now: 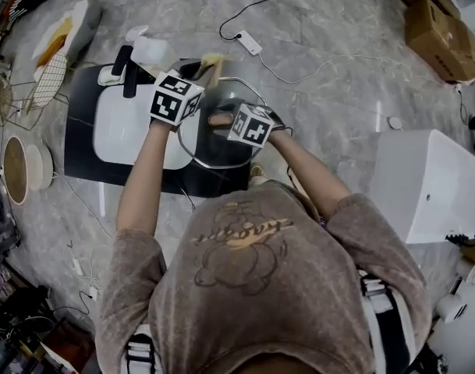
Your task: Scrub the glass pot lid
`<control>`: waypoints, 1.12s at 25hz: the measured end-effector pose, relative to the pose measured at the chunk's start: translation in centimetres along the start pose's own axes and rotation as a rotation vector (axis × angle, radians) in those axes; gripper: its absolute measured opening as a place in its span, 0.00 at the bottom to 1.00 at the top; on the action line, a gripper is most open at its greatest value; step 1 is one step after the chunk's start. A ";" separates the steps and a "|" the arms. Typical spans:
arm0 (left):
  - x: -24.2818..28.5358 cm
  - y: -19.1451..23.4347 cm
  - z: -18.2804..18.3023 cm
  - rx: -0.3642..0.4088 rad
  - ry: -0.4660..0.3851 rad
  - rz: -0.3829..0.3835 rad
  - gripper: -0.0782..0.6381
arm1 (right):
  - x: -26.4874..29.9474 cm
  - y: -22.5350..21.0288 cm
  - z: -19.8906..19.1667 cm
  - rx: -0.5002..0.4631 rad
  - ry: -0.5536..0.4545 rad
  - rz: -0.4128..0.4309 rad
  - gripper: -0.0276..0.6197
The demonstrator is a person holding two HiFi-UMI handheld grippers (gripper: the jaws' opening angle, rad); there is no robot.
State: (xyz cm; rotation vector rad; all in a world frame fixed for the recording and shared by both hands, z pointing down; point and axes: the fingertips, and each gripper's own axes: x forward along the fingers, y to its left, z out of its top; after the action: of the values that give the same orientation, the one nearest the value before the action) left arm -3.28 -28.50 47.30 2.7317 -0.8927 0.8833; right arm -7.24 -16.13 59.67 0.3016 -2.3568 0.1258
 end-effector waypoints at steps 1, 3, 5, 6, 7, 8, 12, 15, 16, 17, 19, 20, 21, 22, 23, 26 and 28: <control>-1.3 0.0 -0.2 -0.005 -0.012 0.020 0.20 | -0.6 -0.1 0.5 0.010 -0.016 -0.012 0.44; -3.9 -0.2 -0.6 -0.023 -0.040 0.058 0.20 | -2.3 -0.5 1.8 0.045 -0.070 -0.048 0.43; -6.4 -0.7 -0.9 -0.048 -0.077 0.092 0.20 | -4.4 -0.9 3.2 0.077 -0.132 -0.091 0.43; -7.6 -1.0 -0.9 -0.060 -0.097 0.106 0.20 | -5.6 -1.0 3.8 0.089 -0.163 -0.115 0.43; -8.7 -1.4 -1.0 -0.071 -0.119 0.119 0.20 | -6.8 -1.0 4.4 0.102 -0.195 -0.138 0.43; -9.8 -1.9 -1.0 -0.081 -0.140 0.132 0.20 | -8.1 -1.0 4.9 0.115 -0.227 -0.161 0.42; -13.6 -3.2 -1.8 -0.115 -0.204 0.190 0.20 | -13.1 -0.8 5.8 0.172 -0.338 -0.241 0.42; -16.2 -3.6 -2.4 -0.147 -0.250 0.241 0.20 | -16.6 -0.5 5.9 0.213 -0.407 -0.308 0.41; -17.1 -3.7 -2.5 -0.158 -0.269 0.260 0.20 | -17.7 -0.3 6.0 0.229 -0.433 -0.328 0.40; -18.0 -3.9 -2.5 -0.168 -0.292 0.282 0.20 | -18.7 0.0 6.1 0.245 -0.461 -0.346 0.38; -19.8 -4.1 -2.3 -0.191 -0.354 0.330 0.20 | -20.1 0.7 6.5 0.275 -0.518 -0.374 0.36; -20.6 -4.3 -2.2 -0.205 -0.392 0.351 0.20 | -20.6 1.0 6.6 0.288 -0.546 -0.392 0.33; -21.2 -4.5 -2.1 -0.221 -0.430 0.367 0.21 | -21.0 1.3 6.7 0.301 -0.572 -0.414 0.30; -21.5 -4.7 -2.1 -0.236 -0.463 0.377 0.20 | -21.2 1.4 6.6 0.313 -0.595 -0.439 0.27; -21.5 -4.9 -2.2 -0.247 -0.486 0.383 0.20 | -21.4 1.6 6.5 0.324 -0.615 -0.462 0.23; -21.1 -5.5 -3.0 -0.252 -0.513 0.398 0.20 | -21.3 2.0 6.0 0.346 -0.655 -0.515 0.06; -21.1 -5.6 -3.6 -0.271 -0.536 0.415 0.20 | -20.9 2.1 5.8 0.357 -0.665 -0.536 0.03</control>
State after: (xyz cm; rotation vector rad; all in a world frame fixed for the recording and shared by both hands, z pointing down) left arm -15.57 -12.36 38.44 2.6091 -1.5788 0.0333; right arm 2.88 -11.35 41.01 1.3029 -2.7840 0.2104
